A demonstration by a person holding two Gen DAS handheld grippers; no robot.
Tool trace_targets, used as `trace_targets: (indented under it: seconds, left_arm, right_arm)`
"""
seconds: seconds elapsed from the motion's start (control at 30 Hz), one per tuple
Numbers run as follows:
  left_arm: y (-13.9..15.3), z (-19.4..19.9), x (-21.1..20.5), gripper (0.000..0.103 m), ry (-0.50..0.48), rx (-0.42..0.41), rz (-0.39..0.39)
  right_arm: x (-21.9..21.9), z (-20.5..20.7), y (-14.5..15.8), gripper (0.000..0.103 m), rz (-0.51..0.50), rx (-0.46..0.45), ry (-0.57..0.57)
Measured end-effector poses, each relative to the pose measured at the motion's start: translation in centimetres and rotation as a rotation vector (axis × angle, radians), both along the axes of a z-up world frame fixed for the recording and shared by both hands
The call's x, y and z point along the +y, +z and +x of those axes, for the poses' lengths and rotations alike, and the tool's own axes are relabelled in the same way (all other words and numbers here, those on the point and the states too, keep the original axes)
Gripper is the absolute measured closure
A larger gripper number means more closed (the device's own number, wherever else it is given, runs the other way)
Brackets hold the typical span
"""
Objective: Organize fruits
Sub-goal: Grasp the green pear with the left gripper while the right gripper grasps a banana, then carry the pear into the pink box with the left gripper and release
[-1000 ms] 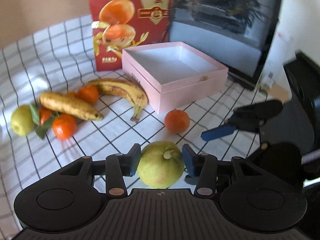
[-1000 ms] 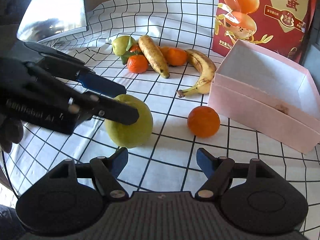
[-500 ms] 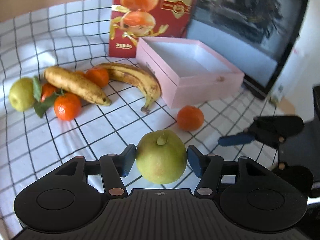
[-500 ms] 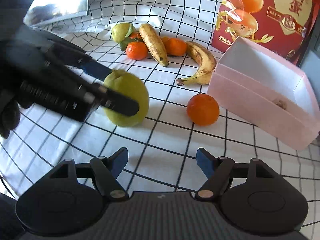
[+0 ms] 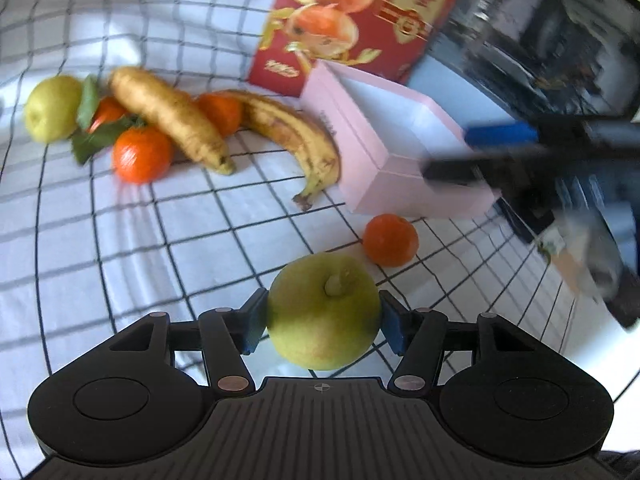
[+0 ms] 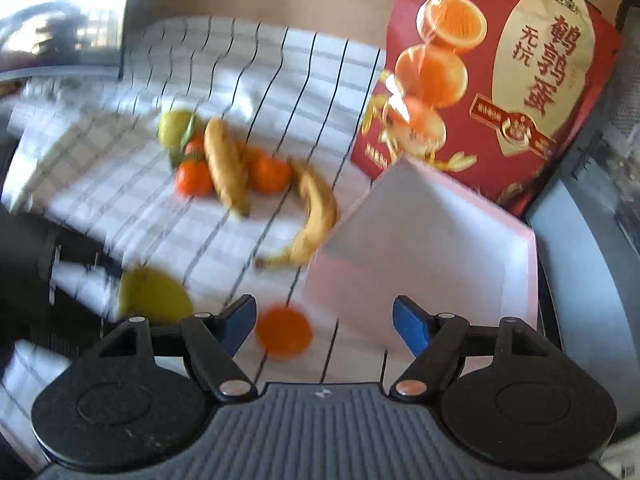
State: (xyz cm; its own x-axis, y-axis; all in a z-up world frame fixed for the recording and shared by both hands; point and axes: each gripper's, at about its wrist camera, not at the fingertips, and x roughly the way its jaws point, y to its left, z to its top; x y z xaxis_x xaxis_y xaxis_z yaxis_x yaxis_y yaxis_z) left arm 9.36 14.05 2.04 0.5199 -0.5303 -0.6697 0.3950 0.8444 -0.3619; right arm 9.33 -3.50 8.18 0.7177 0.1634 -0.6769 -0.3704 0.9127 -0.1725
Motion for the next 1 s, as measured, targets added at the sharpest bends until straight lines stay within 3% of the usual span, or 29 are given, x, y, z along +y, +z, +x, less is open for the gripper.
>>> trace_targets:
  seconds: [0.13,0.2,0.33,0.43,0.7,0.73,0.77,0.9,1.0]
  left_arm:
    - [0.1,-1.4,0.8,0.039,0.054,0.005,0.009]
    - [0.3,-2.3,1.7,0.040,0.084,0.017,-0.013]
    - [1.2,-4.1,3.7,0.040,0.146,0.008,-0.030]
    - [2.0,-5.6,5.4,0.040,0.198,-0.005,-0.034]
    - [2.5,-7.5,8.2,0.040,0.287,0.001,-0.040]
    - [2.5,-7.5,8.4,0.040,0.296,0.005,-0.037]
    - [2.5,-7.7,8.5,0.040,0.304,0.008,-0.036]
    - [2.8,-8.4,9.1,0.040,0.314,-0.002,-0.034]
    - [3.2,-8.6,9.2,0.040,0.316,-0.015,-0.025]
  right_arm:
    - [1.8,6.9,0.4,0.027,0.016,0.070,0.027]
    - [3.5,10.2,-0.5,0.030,-0.028,0.111,0.056]
    - [6.1,14.7,-2.7,0.045,-0.129,0.163,0.089]
    - [7.1,16.9,-4.3,0.045,-0.188,0.186,0.102]
    - [7.8,19.4,-6.1,0.050,-0.216,0.240,0.135]
    - [7.9,19.4,-6.1,0.054,-0.221,0.238,0.141]
    - [8.0,19.4,-6.1,0.066,-0.218,0.245,0.148]
    - [7.9,18.3,-5.8,0.067,-0.221,0.212,0.133]
    - [7.1,16.4,-4.4,0.067,-0.152,0.177,0.121]
